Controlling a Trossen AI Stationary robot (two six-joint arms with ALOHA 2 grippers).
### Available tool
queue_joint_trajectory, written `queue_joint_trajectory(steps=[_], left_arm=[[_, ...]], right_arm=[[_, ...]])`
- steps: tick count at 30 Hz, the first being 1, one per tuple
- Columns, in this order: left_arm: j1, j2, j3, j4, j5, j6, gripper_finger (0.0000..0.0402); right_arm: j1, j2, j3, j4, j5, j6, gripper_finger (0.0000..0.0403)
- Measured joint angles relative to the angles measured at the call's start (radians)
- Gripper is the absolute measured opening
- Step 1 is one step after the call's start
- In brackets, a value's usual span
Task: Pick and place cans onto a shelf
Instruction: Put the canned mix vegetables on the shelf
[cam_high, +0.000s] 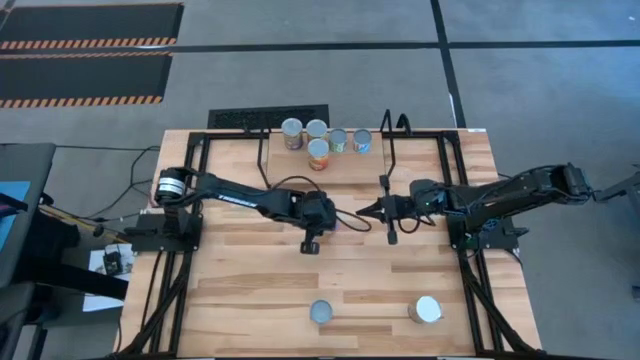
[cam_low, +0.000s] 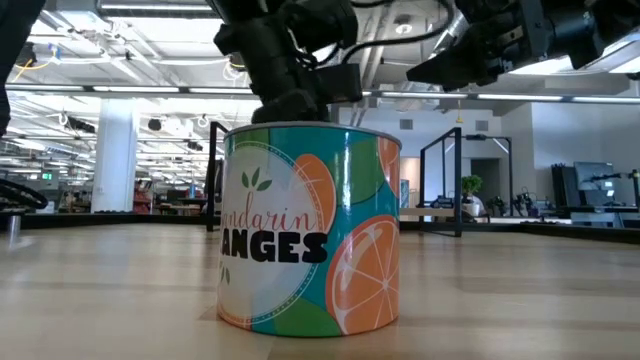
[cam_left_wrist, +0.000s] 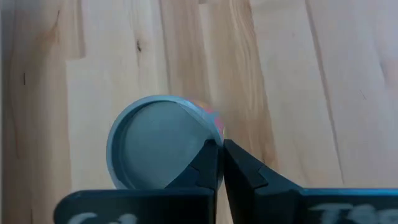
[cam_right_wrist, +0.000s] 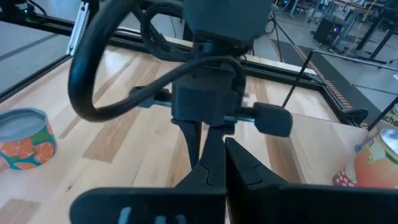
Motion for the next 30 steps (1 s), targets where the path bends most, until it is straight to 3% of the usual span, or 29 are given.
queue_joint_trajectory(steps=[8,21,25,30], left_arm=[[0.017,0.021,0.007,0.054,0.001,0.002,0.0006],[0.057,-0.096,0.004,0.056,0.032,0.010,0.0109],[0.077,-0.188,-0.092,0.130,0.043,0.002,0.0100],[0.084,-0.396,-0.296,0.323,0.044,0.000,0.0059]], right_arm=[[0.005,0.000,0.000,-0.009,0.000,-0.005,0.0008],[0.006,0.000,-0.001,-0.030,0.000,-0.004,0.0012],[0.008,0.000,-0.001,-0.030,-0.001,-0.001,0.0012],[0.008,0.000,-0.002,-0.025,-0.001,0.014,0.0012]])
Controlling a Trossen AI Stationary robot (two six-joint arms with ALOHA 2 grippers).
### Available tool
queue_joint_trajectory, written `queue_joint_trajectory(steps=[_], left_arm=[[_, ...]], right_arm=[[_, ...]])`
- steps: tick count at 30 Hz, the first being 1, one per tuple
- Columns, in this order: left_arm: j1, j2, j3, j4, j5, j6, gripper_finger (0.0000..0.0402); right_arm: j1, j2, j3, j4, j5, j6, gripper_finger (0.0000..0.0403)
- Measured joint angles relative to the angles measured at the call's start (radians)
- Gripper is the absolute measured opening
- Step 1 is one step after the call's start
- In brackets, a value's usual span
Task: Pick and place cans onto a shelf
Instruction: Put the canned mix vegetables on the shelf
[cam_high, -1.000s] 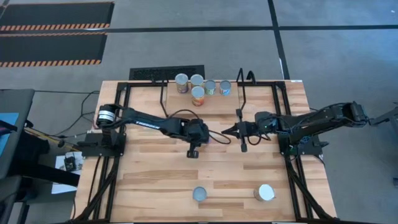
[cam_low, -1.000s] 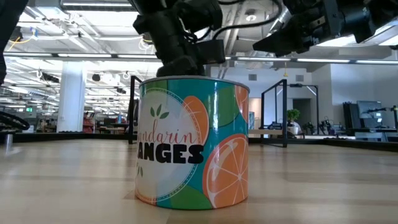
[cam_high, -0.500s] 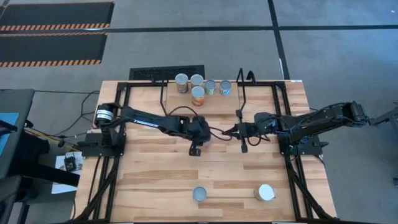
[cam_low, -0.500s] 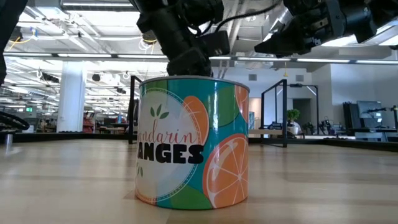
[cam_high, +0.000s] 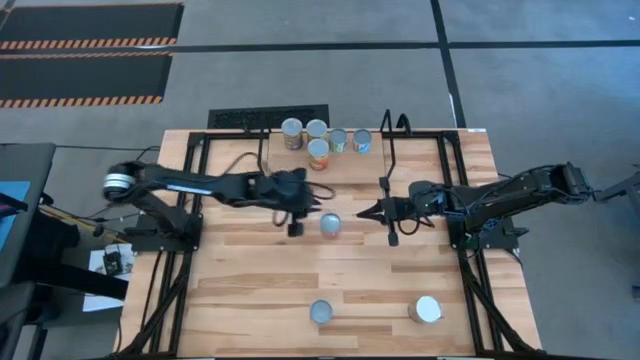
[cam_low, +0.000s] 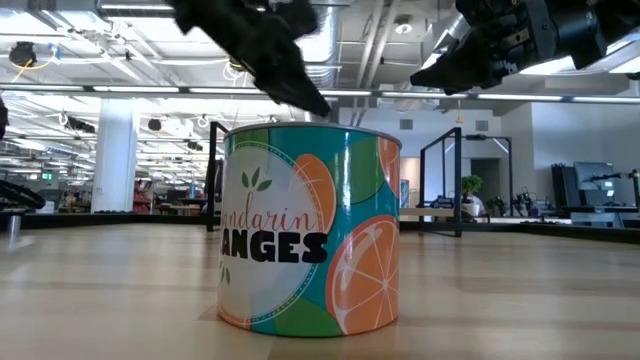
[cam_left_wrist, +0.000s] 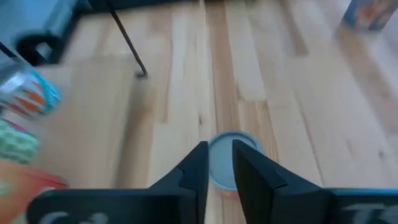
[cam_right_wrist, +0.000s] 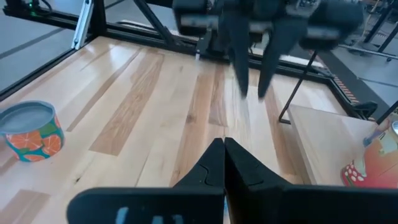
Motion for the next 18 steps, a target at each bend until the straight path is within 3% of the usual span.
queue_joint_trajectory(steps=[10,18], left_arm=[[0.009,-0.469,-0.514,0.458,0.050,-0.066,0.0004],[0.010,-0.748,-0.804,0.633,0.088,-0.130,0.0000]], right_arm=[[0.000,0.121,0.054,0.031,-0.001,0.076,0.0012],[0.000,0.281,0.173,-0.024,-0.001,0.118,0.0027]])
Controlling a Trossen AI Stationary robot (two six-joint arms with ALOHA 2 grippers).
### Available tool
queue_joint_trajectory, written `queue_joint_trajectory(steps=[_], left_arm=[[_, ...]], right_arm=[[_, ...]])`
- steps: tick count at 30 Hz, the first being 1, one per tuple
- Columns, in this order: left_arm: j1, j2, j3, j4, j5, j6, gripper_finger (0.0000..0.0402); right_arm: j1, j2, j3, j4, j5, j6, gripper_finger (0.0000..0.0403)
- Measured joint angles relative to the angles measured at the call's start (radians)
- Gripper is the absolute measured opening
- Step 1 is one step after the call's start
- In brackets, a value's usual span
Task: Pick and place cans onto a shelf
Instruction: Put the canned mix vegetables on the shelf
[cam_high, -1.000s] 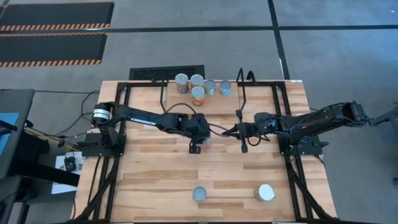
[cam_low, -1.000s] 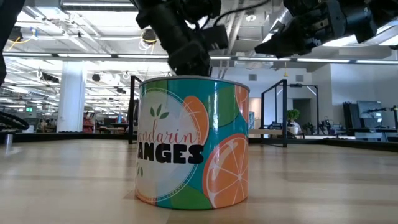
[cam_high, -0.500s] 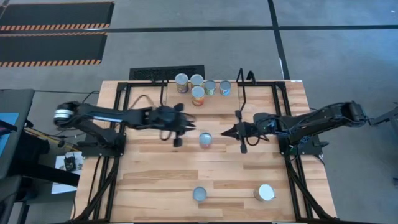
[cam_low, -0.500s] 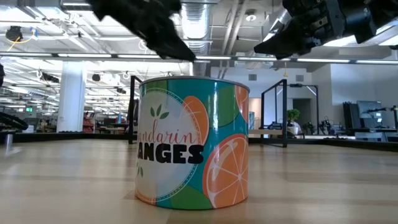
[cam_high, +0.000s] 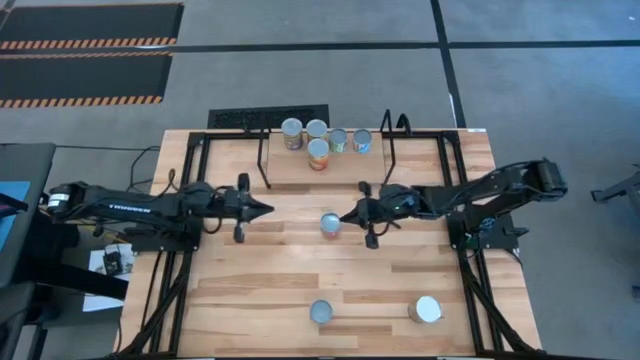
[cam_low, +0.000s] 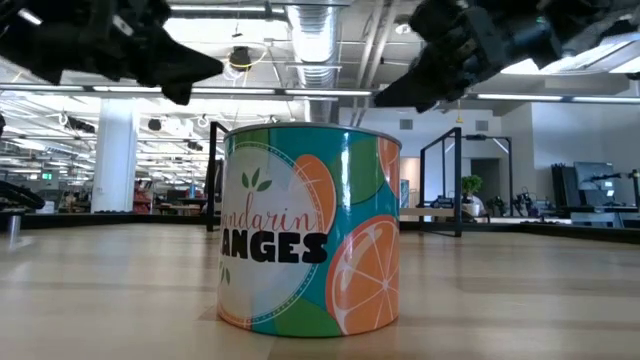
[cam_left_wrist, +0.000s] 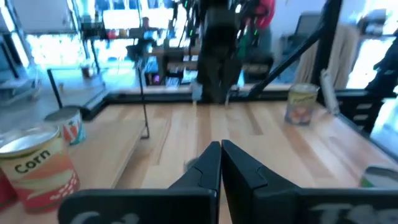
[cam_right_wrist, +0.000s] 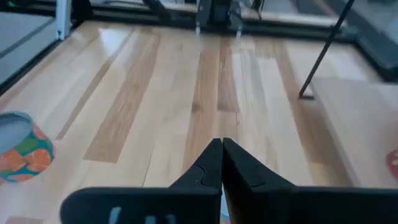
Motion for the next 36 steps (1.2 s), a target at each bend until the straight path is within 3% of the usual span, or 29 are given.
queue_joint_trajectory(steps=[7,14,20,27,36], left_arm=[[0.000,-0.138,-0.148,0.126,0.001,-0.004,0.0000],[0.000,-0.170,-0.186,0.123,-0.003,-0.015,0.0000],[0.000,-0.162,-0.190,0.121,-0.025,-0.010,0.0000],[0.000,-0.159,-0.191,0.118,-0.055,0.010,0.0000],[0.000,-0.158,-0.191,0.113,-0.076,0.018,0.0000]], right_arm=[[0.007,0.132,0.142,-0.235,0.000,0.017,0.0088],[0.007,0.279,0.303,-0.483,0.001,-0.032,0.0154],[0.007,0.374,0.395,-0.576,0.038,-0.087,0.0169],[0.006,0.442,0.439,-0.594,0.060,-0.157,0.0134],[0.006,0.428,0.446,-0.644,0.059,-0.153,0.0017]])
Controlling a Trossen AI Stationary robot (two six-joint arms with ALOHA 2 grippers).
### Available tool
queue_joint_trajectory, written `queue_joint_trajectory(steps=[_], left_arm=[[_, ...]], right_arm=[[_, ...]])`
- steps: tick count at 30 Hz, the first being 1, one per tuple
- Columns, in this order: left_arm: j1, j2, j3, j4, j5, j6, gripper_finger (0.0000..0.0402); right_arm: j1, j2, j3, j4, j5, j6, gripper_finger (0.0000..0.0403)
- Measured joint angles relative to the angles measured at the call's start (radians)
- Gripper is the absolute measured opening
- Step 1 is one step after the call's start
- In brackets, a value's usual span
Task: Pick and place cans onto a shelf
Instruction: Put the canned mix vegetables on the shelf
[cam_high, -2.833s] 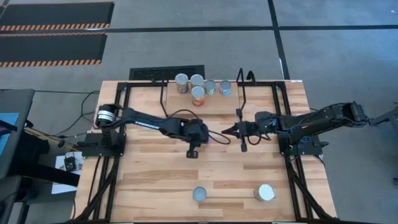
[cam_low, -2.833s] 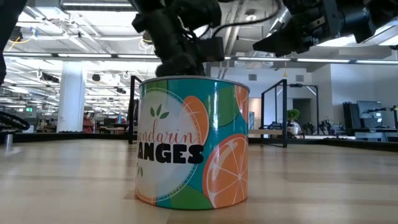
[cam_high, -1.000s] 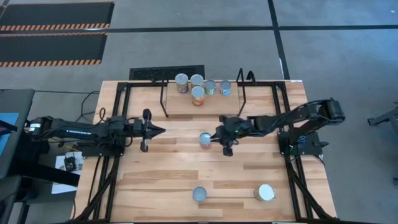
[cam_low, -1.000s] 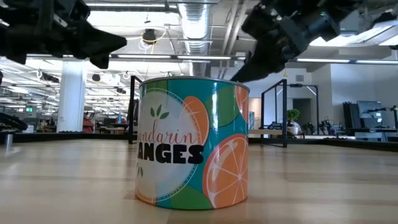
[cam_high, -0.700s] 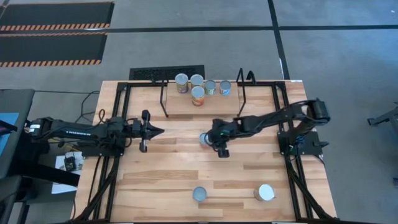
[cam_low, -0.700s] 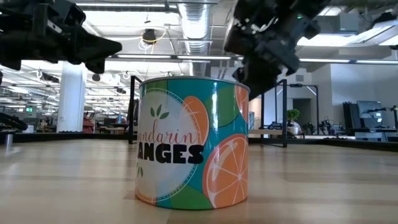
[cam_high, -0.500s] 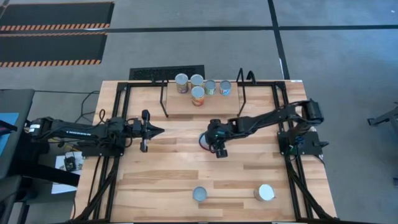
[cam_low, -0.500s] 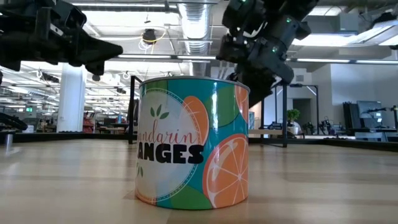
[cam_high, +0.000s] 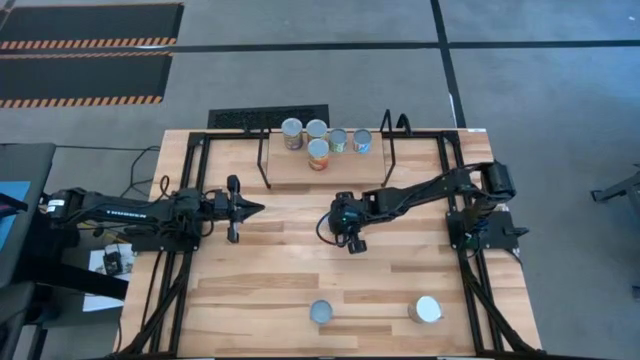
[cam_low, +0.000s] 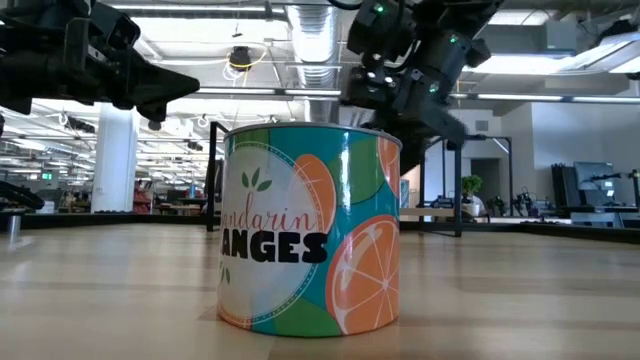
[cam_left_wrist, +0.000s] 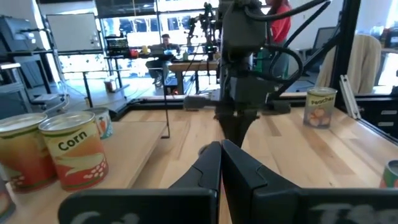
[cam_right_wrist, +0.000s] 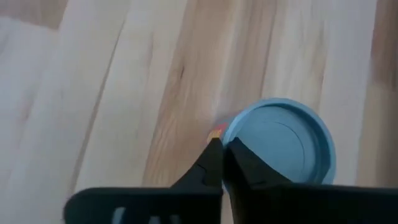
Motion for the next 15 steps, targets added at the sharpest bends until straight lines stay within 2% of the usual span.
queue_joint_trajectory(steps=[2,6,12,15], left_arm=[[0.000,0.000,0.000,-0.002,-0.002,0.000,0.0000],[0.000,0.000,0.000,-0.011,-0.002,0.000,0.0000],[0.000,0.003,0.000,-0.016,-0.007,0.000,0.0000],[0.000,0.003,0.000,-0.017,-0.007,0.000,0.0000]], right_arm=[[-0.008,-0.027,0.017,-0.044,-0.005,0.027,0.0010],[-0.046,-0.079,0.094,-0.146,0.003,0.085,0.0023],[-0.150,-0.076,0.212,-0.231,0.024,0.099,0.0009],[-0.212,-0.066,0.226,-0.253,0.027,0.099,0.0011]])
